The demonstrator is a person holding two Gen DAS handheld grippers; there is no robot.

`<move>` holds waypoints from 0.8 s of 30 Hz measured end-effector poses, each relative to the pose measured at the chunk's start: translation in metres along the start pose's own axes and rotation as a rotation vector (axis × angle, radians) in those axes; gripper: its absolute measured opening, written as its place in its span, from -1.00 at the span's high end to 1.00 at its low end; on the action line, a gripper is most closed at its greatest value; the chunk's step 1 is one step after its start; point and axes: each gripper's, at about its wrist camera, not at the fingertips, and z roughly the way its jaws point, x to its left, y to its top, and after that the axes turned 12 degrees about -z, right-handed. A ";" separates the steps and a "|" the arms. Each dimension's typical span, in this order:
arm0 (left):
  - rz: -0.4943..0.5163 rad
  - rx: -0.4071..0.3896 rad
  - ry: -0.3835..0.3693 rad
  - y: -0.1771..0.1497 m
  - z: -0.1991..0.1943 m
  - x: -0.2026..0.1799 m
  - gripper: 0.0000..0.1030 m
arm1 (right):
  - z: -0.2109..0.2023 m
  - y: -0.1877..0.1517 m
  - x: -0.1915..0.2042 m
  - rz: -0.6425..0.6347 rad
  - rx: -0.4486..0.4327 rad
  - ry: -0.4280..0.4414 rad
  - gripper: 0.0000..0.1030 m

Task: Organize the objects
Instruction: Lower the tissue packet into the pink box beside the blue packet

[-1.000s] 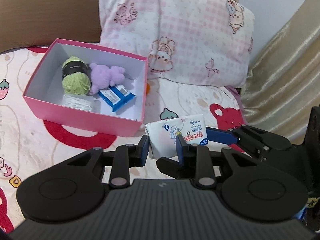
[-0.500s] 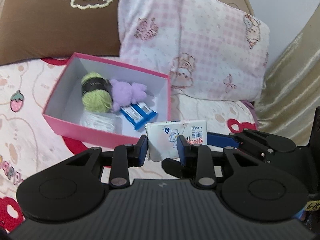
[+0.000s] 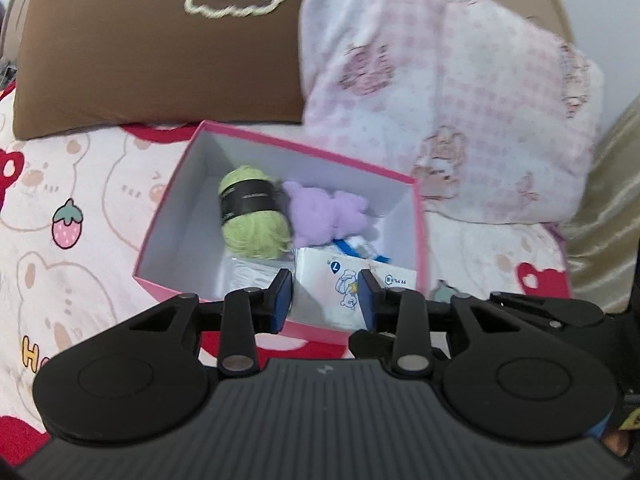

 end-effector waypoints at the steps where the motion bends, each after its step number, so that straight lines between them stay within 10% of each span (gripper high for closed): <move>1: -0.001 0.012 0.007 0.003 0.009 0.004 0.36 | 0.007 0.001 -0.002 0.008 0.008 0.000 0.01; 24: -0.081 0.123 0.125 0.013 0.142 0.067 0.41 | 0.145 -0.006 -0.050 0.110 0.208 0.032 0.21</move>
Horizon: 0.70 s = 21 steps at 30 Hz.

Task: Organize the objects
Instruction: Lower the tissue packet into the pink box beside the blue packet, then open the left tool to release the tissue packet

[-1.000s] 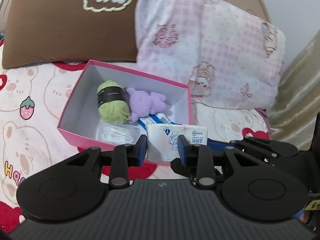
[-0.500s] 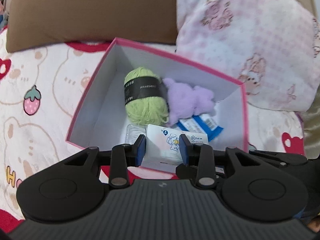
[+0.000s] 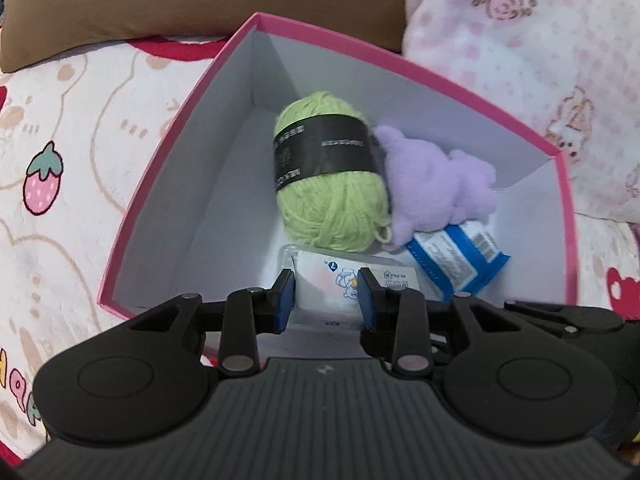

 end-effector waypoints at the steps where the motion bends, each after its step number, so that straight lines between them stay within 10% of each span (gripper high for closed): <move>1: 0.002 -0.006 0.001 0.000 0.002 0.001 0.42 | 0.003 0.000 0.000 -0.003 0.010 -0.003 0.22; 10: 0.005 -0.018 0.016 0.000 0.009 0.001 0.43 | 0.009 -0.001 -0.003 0.006 0.027 -0.013 0.17; 21: 0.004 -0.030 0.007 -0.008 -0.041 -0.015 -0.09 | -0.051 -0.007 0.014 -0.084 -0.057 -0.134 -0.01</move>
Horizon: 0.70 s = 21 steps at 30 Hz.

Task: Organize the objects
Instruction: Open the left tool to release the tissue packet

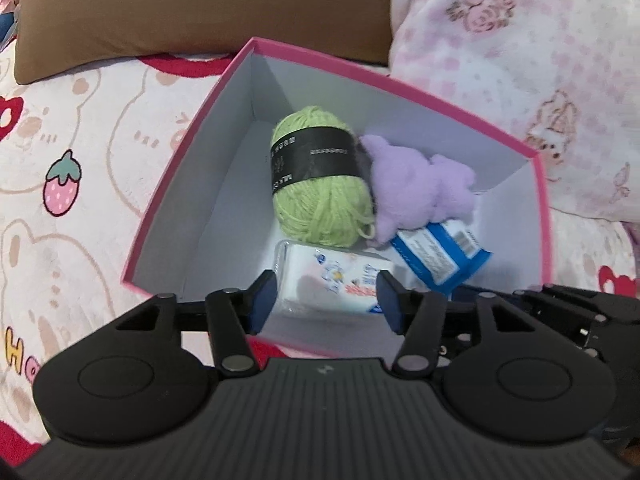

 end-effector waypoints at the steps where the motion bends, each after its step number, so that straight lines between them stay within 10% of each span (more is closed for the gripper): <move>1: 0.004 -0.010 -0.004 -0.002 -0.008 -0.002 -0.11 | -0.007 -0.001 0.000 -0.006 -0.012 0.000 -0.04; 21: 0.209 -0.114 -0.037 -0.064 -0.150 -0.069 -0.24 | -0.148 -0.039 0.024 -0.162 -0.120 -0.075 -0.27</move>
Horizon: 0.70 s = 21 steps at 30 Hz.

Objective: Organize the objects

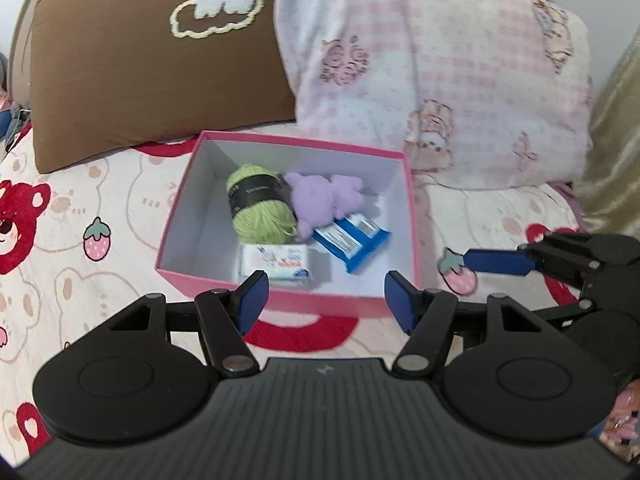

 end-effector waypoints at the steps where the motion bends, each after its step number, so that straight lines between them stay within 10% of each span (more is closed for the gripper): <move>1: -0.001 0.011 -0.011 -0.002 -0.003 -0.002 -0.24 | -0.006 -0.003 0.000 -0.008 -0.002 0.002 -0.34; 21: 0.078 -0.020 -0.016 -0.044 -0.048 -0.048 -0.30 | -0.071 -0.041 0.008 -0.086 0.016 -0.041 -0.42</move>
